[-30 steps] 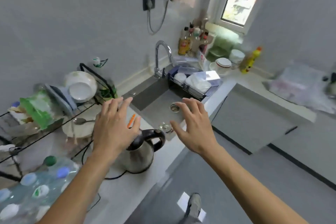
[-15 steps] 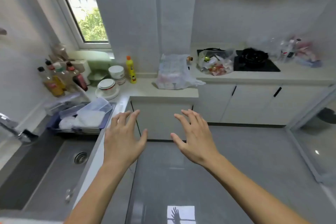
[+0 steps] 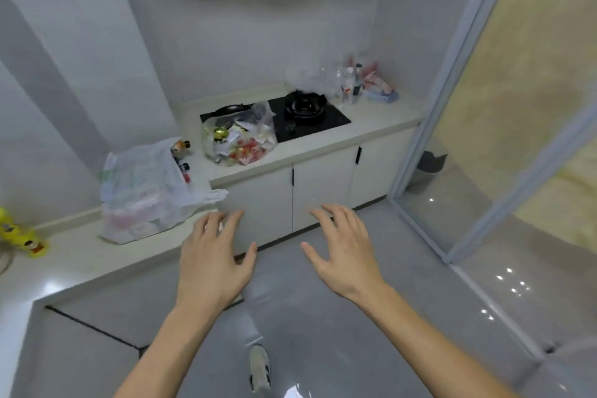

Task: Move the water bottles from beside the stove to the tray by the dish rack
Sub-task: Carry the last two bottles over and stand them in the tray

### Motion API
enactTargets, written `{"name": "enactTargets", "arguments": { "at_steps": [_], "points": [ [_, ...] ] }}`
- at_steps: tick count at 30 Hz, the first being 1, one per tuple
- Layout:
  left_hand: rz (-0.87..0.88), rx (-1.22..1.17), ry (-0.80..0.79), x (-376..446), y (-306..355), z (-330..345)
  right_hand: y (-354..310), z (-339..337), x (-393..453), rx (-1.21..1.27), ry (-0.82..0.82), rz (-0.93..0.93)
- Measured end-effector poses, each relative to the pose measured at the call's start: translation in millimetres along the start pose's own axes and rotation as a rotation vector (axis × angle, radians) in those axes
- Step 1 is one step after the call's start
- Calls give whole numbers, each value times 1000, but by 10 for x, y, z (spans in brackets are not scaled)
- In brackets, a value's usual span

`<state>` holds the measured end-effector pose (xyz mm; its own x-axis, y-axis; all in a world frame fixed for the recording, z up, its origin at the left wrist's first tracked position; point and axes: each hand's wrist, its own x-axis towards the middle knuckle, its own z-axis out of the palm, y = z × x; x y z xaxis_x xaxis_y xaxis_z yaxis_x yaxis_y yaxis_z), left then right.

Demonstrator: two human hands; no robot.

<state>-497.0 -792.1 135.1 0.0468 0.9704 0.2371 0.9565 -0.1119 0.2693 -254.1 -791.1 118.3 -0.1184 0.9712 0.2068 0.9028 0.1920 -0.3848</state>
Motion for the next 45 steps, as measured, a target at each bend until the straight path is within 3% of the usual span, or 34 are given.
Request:
{"name": "enactTargets", "arguments": {
  "at_steps": [7,17,25,37,45],
  "points": [
    [139,-80,-53,1613,79,541,518,60,1219,-43,58,146],
    [321,-128,-79,3312,376,993,1003,250,2409,-41,137,261],
    [393,-86,-110,4570,948,1645,2105,277,3404,-44,143,327],
    [320,-60,-102,6466,2395,2496,4057,-291,5279,-18,79,280],
    [225,-40,-142,7363,2733,3036,4861,-231,6309,-34,6,222]
  ]
}}
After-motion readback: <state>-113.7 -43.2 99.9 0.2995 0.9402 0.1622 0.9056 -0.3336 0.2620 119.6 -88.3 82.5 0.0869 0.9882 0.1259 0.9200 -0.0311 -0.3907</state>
